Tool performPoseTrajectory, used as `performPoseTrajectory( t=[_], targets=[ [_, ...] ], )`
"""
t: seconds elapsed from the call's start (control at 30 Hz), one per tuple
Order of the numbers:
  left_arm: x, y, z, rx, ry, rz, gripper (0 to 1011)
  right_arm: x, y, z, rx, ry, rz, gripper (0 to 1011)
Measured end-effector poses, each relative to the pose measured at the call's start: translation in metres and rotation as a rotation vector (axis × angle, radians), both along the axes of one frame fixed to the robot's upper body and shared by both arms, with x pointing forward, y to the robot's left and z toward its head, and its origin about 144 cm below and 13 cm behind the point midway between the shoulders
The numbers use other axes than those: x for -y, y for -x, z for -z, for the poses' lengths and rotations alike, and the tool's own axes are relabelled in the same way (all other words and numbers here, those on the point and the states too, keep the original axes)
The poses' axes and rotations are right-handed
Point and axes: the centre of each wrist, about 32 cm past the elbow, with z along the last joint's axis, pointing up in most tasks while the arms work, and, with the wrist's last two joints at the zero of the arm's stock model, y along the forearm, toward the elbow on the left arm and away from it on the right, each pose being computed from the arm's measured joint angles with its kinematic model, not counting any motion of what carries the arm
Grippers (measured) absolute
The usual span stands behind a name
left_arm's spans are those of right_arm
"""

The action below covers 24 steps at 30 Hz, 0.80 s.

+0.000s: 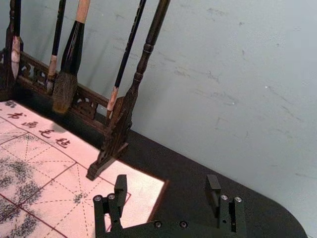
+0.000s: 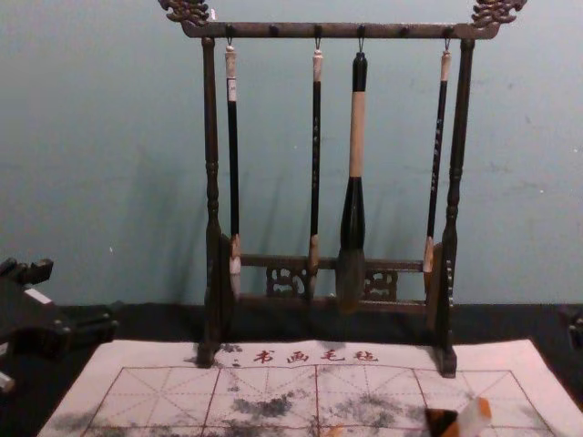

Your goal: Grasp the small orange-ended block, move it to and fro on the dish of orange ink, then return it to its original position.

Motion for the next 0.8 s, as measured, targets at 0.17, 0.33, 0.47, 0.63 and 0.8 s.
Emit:
performPoseTrajectory(
  t=[0.17,0.33,0.47,0.63,0.8],
  targets=[
    [0.0,0.0,0.0,0.0,0.0,0.0,1001,0.0,0.0,0.0,0.0,0.0,0.0,1002],
    [0.0,0.0,0.0,0.0,0.0,0.0,1001,0.0,0.0,0.0,0.0,0.0,0.0,1002],
    [0.0,0.0,0.0,0.0,0.0,0.0,1001,0.0,0.0,0.0,0.0,0.0,0.0,1003],
    [0.0,0.0,0.0,0.0,0.0,0.0,1001,0.0,0.0,0.0,0.0,0.0,0.0,1002],
    [0.0,0.0,0.0,0.0,0.0,0.0,1001,0.0001,0.0003,-0.0001,0.0,-0.001,0.0,1003]
  ],
)
